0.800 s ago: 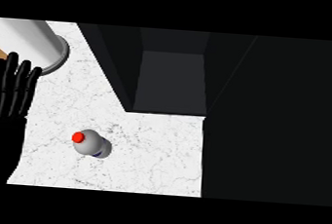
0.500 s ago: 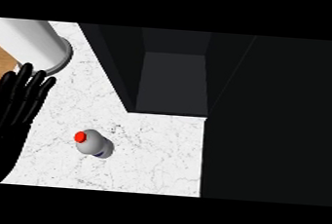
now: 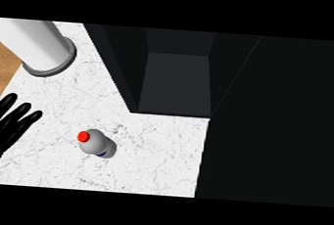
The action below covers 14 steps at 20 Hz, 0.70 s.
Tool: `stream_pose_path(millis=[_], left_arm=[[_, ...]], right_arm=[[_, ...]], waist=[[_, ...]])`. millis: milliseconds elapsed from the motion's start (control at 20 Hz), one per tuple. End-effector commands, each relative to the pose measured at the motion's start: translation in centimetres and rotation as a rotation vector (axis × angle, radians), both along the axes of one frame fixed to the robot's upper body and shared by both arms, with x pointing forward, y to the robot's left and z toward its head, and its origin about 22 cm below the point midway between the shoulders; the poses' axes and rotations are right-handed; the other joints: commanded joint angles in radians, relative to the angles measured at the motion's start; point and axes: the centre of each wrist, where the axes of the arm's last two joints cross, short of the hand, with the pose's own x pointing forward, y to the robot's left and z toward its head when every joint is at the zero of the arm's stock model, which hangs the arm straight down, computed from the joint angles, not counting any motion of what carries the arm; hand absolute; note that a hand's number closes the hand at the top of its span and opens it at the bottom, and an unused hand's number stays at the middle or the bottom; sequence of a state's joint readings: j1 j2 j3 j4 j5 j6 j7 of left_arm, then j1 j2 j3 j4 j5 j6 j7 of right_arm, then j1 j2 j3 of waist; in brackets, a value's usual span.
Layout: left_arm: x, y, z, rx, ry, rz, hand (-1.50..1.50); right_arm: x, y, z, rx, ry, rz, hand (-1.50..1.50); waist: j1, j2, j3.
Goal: Pick up the bottled water, place it into the cabinet and close the cabinet
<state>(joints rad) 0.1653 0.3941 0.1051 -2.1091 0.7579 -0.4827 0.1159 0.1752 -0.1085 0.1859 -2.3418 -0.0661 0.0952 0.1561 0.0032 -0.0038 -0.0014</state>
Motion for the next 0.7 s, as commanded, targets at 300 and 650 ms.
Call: stream_pose_path(millis=[300, 650], left_arm=[[-1.2, 4.2, 2.7, 0.009, 0.07, -0.023, -1.5], [-1.5, 4.0, 1.8, 0.1, 0.086, -0.005, -1.5]], right_arm=[[-2.0, 2.4, 3.1, 0.014, -0.005, 0.03, -1.5], [-5.0, 3.3, 2.5, 0.028, 0.016, 0.013, -1.5]], waist=[[0.0, 0.003, 0.001], [-0.008, 0.001, 0.001]])
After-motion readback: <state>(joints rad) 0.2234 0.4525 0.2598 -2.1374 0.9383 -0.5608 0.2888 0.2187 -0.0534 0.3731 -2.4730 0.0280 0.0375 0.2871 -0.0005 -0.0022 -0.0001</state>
